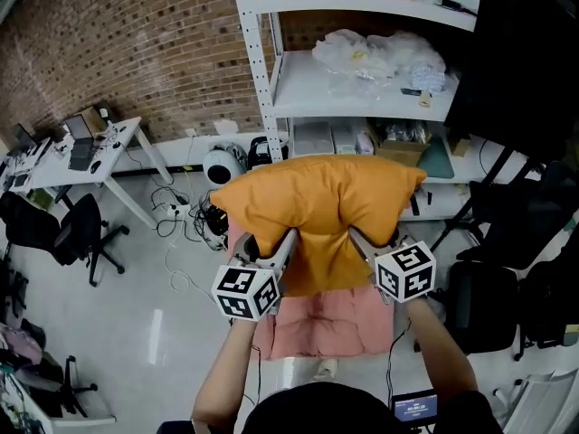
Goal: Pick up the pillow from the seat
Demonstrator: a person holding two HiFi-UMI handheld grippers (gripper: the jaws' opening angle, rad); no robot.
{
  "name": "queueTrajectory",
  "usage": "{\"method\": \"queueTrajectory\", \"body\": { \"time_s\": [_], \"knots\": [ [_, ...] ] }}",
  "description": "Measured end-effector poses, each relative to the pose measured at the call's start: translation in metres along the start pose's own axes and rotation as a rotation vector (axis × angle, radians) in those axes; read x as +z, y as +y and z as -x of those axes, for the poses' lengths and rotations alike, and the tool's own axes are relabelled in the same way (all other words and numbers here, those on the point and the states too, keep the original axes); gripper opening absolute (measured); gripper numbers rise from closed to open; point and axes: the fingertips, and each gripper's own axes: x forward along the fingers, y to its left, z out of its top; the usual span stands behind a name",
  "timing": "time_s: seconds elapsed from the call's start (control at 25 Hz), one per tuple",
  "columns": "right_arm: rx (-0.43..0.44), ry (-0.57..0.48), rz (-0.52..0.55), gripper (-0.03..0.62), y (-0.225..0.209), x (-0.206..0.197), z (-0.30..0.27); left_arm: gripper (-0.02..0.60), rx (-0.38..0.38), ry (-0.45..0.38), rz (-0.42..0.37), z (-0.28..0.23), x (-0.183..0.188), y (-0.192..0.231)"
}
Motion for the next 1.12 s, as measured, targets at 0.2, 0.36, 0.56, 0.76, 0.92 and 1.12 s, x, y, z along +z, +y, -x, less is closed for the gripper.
{"method": "queueTrajectory", "body": {
  "time_s": [0.2, 0.36, 0.56, 0.76, 0.92, 1.12],
  "knots": [
    [-0.014, -0.010, 0.013, 0.212, 0.021, 0.008, 0.005, 0.221, -0.011, -0.005, 0.004, 0.021, 0.006, 0.005],
    [-0.023, -0.019, 0.021, 0.212, 0.043, 0.011, 0.011, 0.221, -0.018, -0.015, -0.002, 0.042, 0.011, 0.008],
    [-0.037, -0.029, 0.034, 0.212, 0.068, 0.014, 0.022, 0.221, -0.028, -0.031, 0.000, 0.068, 0.012, 0.009],
    [-0.048, -0.035, 0.047, 0.212, 0.091, 0.015, 0.033, 0.221, -0.037, -0.044, 0.002, 0.093, 0.014, 0.009],
    [-0.059, -0.040, 0.054, 0.212, 0.110, 0.016, 0.043, 0.221, -0.044, -0.053, 0.002, 0.113, 0.015, 0.008],
    [-0.072, -0.050, 0.064, 0.212, 0.130, 0.020, 0.057, 0.221, -0.056, -0.064, -0.001, 0.137, 0.019, 0.004]
  ]
}}
